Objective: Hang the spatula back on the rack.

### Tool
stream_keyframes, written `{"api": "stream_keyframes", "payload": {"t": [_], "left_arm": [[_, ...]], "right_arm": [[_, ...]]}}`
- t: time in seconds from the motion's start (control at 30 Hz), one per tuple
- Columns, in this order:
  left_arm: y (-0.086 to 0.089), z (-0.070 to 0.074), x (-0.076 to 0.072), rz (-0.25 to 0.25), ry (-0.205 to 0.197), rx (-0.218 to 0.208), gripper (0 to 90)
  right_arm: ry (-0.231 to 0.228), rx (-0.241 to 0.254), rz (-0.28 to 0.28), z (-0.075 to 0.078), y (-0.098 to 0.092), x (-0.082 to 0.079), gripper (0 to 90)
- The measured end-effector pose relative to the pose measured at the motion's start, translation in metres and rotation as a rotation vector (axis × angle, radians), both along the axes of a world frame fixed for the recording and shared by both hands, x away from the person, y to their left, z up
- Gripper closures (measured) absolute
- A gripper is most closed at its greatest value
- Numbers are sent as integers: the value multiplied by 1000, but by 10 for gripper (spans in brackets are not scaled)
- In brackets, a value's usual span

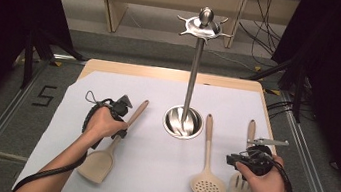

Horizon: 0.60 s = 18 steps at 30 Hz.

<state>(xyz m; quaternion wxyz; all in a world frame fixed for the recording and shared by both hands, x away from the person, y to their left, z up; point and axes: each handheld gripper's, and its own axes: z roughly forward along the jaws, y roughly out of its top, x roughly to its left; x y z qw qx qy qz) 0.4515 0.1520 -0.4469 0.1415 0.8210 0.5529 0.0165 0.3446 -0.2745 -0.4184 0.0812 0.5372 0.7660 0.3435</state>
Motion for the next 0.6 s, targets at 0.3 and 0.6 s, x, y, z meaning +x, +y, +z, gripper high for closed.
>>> {"api": "stream_keyframes", "payload": {"t": [0.3, 0.6], "left_arm": [[20, 17, -27, 22, -157, -125, 778], [39, 32, -56, -101, -310, -197, 778]], "right_arm": [[6, 19, 55, 0, -2, 2, 744], [7, 18, 49, 0, -2, 2, 743]]}}
